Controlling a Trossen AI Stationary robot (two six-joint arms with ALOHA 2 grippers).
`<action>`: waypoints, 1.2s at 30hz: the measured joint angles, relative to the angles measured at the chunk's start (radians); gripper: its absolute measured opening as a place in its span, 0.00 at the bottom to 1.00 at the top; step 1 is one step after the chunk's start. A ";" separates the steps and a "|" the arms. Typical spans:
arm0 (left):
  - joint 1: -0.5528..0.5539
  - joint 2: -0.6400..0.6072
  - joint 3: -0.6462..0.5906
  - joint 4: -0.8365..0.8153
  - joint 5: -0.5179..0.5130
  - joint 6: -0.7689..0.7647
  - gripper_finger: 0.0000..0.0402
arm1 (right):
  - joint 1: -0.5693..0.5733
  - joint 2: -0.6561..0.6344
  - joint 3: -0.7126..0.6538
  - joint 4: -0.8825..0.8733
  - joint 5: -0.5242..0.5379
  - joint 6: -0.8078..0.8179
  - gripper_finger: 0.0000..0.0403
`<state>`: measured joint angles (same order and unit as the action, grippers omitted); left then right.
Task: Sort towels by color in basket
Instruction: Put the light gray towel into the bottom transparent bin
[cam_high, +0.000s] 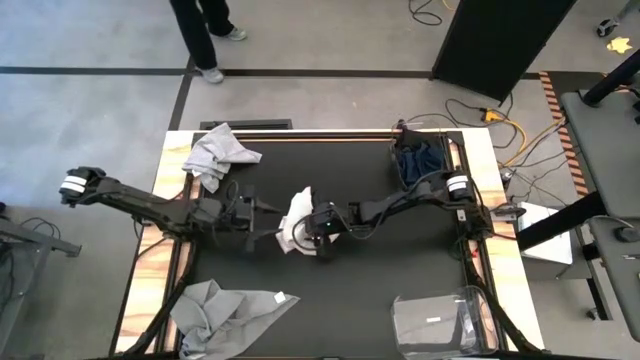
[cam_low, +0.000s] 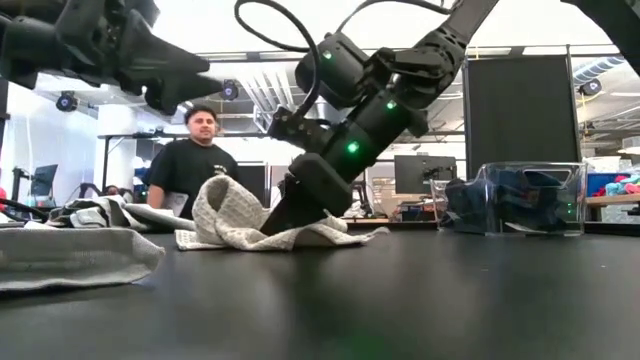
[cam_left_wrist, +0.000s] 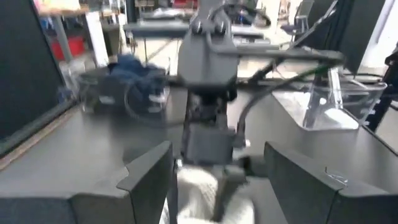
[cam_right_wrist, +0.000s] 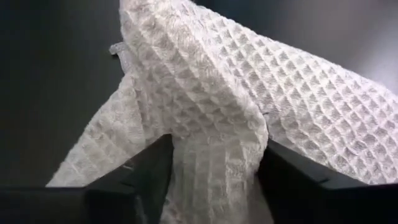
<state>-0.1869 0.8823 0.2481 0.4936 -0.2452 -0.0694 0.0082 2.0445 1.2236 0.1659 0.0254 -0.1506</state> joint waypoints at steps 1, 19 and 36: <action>-0.004 -0.008 -0.003 -0.023 0.000 -0.013 0.59 | 0.000 0.000 0.000 -0.003 0.000 0.004 0.50; -0.010 -0.014 -0.028 -0.044 -0.010 0.008 0.59 | 0.128 -0.451 0.070 -0.632 -0.081 0.269 0.04; -0.010 -0.007 -0.028 -0.056 -0.008 -0.006 0.59 | 0.541 -0.895 0.037 -1.341 -0.222 1.711 0.04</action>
<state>-0.1967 0.8755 0.2203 0.4377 -0.2530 -0.0757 0.5490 1.1493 1.2602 -1.1755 -0.1968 1.5607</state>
